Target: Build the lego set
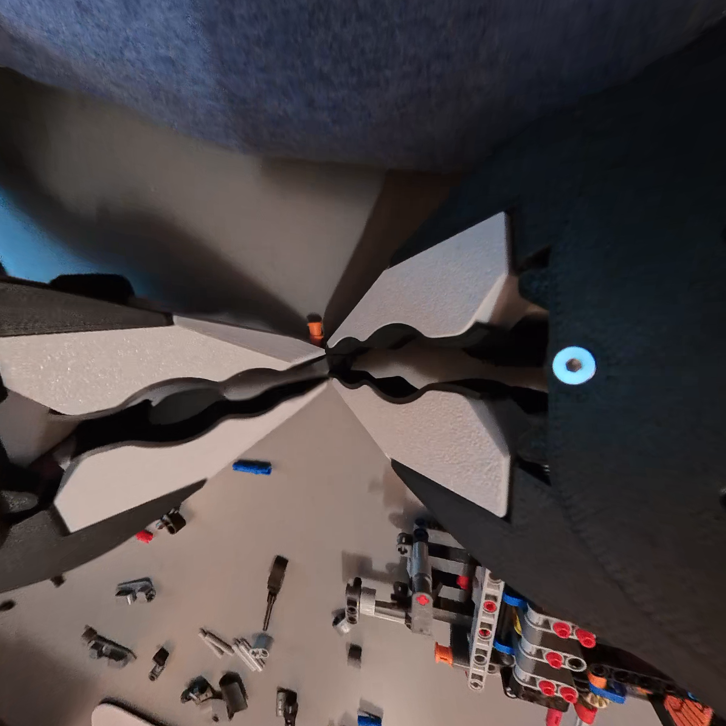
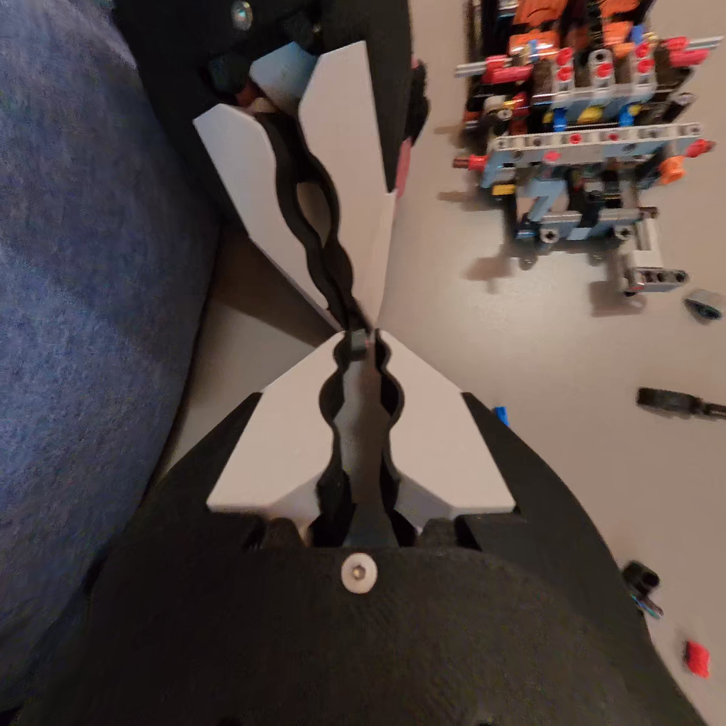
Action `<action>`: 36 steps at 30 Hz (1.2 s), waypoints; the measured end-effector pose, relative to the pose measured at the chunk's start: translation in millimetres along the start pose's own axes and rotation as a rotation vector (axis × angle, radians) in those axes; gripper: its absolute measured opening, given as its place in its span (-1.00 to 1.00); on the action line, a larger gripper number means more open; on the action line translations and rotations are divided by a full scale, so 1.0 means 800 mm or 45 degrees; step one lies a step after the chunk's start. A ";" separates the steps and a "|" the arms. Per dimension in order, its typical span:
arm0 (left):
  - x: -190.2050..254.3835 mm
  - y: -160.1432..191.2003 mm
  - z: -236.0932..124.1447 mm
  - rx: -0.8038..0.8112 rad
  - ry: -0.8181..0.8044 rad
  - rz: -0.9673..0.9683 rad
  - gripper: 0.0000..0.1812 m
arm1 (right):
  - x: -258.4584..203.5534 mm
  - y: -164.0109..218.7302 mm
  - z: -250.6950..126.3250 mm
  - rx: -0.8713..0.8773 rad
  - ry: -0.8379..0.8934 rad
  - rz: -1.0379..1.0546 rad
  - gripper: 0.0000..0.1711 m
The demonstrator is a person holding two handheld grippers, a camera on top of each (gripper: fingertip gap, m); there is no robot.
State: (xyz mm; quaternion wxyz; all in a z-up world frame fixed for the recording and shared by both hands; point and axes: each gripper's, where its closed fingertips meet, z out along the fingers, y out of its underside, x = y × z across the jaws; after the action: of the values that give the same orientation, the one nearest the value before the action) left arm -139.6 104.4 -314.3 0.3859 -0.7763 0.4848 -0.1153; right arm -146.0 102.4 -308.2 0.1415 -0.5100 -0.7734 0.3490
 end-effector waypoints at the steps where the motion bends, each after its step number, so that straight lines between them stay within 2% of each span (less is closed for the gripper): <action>1: 0.000 -0.005 -0.002 0.026 0.004 -0.014 -0.93 | 0.006 -0.002 -0.006 0.027 0.033 0.026 -0.73; 5: -0.010 -0.013 -0.011 0.060 -0.076 -0.024 -0.94 | 0.007 0.002 -0.025 0.091 0.053 0.098 -0.69; 8: -0.023 -0.016 -0.019 0.086 -0.175 -0.034 -0.94 | 0.004 -0.008 -0.028 0.207 0.017 0.260 -0.66; 14: -0.049 -0.023 -0.041 0.130 -0.461 0.007 -0.94 | 0.014 -0.035 -0.034 0.487 -0.062 0.611 -0.72; 16: -0.051 -0.028 -0.046 0.151 -0.510 0.024 -0.94 | 0.017 -0.045 -0.038 0.578 -0.099 0.676 -0.84; 20: -0.053 -0.030 -0.051 0.163 -0.557 0.037 -0.94 | 0.015 -0.051 -0.037 0.609 -0.120 0.696 -0.94; 24: -0.058 -0.034 -0.059 0.183 -0.630 0.056 -0.94 | 0.018 -0.054 -0.036 0.629 -0.107 0.733 -0.76; 29: -0.058 -0.037 -0.064 0.206 -0.653 0.085 -0.94 | 0.014 -0.065 -0.039 0.705 -0.179 0.779 -0.93; 36: -0.056 -0.033 -0.070 0.226 -0.702 0.100 -0.92 | 0.016 -0.069 -0.032 0.691 -0.146 0.733 -0.95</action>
State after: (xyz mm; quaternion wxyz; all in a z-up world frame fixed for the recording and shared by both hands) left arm -175.9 120.6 -249.0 0.5736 -0.7223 0.3793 0.0731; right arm -174.9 110.5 -253.5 0.1243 -0.6297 -0.4851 0.5939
